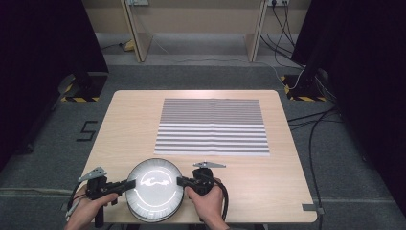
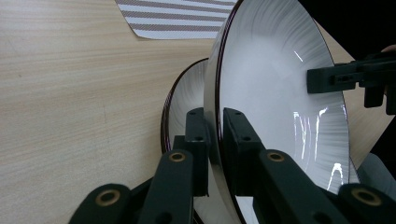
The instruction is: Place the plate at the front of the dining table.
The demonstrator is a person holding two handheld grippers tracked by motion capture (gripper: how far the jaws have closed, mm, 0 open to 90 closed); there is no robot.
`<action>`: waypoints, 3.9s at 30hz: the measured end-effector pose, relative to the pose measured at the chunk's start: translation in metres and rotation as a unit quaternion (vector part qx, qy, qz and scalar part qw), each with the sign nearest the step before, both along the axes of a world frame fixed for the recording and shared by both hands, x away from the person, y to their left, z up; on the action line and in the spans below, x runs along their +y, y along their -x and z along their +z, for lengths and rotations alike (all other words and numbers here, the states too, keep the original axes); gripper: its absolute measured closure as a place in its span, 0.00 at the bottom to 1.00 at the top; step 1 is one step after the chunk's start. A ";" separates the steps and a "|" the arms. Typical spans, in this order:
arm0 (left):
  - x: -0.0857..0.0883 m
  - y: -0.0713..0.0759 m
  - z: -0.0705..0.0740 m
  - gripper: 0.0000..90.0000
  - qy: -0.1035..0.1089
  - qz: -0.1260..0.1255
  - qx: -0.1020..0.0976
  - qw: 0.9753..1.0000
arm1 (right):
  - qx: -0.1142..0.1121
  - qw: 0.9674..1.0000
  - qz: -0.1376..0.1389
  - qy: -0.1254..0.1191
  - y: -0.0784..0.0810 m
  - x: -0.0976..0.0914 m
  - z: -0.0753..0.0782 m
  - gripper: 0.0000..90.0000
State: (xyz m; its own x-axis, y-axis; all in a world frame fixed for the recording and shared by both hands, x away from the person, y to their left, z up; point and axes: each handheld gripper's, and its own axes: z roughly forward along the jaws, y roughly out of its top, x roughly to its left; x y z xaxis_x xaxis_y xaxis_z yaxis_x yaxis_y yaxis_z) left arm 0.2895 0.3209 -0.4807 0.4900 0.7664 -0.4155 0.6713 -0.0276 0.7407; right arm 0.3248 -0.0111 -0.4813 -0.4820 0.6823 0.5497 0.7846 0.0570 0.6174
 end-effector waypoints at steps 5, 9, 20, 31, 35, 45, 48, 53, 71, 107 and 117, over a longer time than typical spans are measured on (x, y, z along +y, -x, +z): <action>0.000 0.001 0.003 0.91 0.005 0.003 -0.001 1.000 | -0.021 1.000 0.010 0.006 0.002 0.000 0.002 0.94; -0.001 0.001 0.005 0.91 0.009 0.007 -0.004 1.000 | -0.025 1.000 0.007 0.003 0.003 -0.002 0.002 0.94; -0.005 0.000 0.013 0.93 0.004 0.011 -0.037 0.999 | -0.059 0.998 0.005 0.009 0.004 -0.004 0.008 0.94; -0.009 -0.001 0.022 0.93 -0.005 0.011 -0.066 0.998 | -0.078 0.997 0.002 0.007 0.003 -0.006 0.014 0.94; -0.011 -0.002 0.026 0.93 -0.007 0.010 -0.077 0.997 | -0.083 0.997 -0.001 0.006 0.003 -0.007 0.016 0.94; -0.013 -0.005 0.029 0.93 -0.004 0.007 -0.088 0.996 | -0.100 0.995 -0.005 0.011 0.003 -0.009 0.023 0.94; -0.015 -0.006 0.031 0.93 -0.005 0.006 -0.092 0.996 | -0.102 0.995 -0.006 0.010 0.002 -0.011 0.024 0.94; -0.016 -0.010 0.034 0.93 -0.005 0.003 -0.097 0.995 | -0.106 0.994 -0.010 0.008 0.001 -0.013 0.027 0.94; -0.022 -0.017 0.041 0.93 -0.005 0.000 -0.107 0.994 | -0.115 0.993 -0.018 0.009 -0.003 -0.018 0.034 0.94; -0.034 -0.032 0.056 0.93 -0.002 -0.005 -0.134 0.991 | -0.142 0.989 -0.037 0.016 -0.012 -0.027 0.051 0.94; -0.037 -0.035 0.060 0.93 -0.002 -0.006 -0.141 0.990 | -0.148 0.988 -0.043 0.015 -0.013 -0.031 0.056 0.93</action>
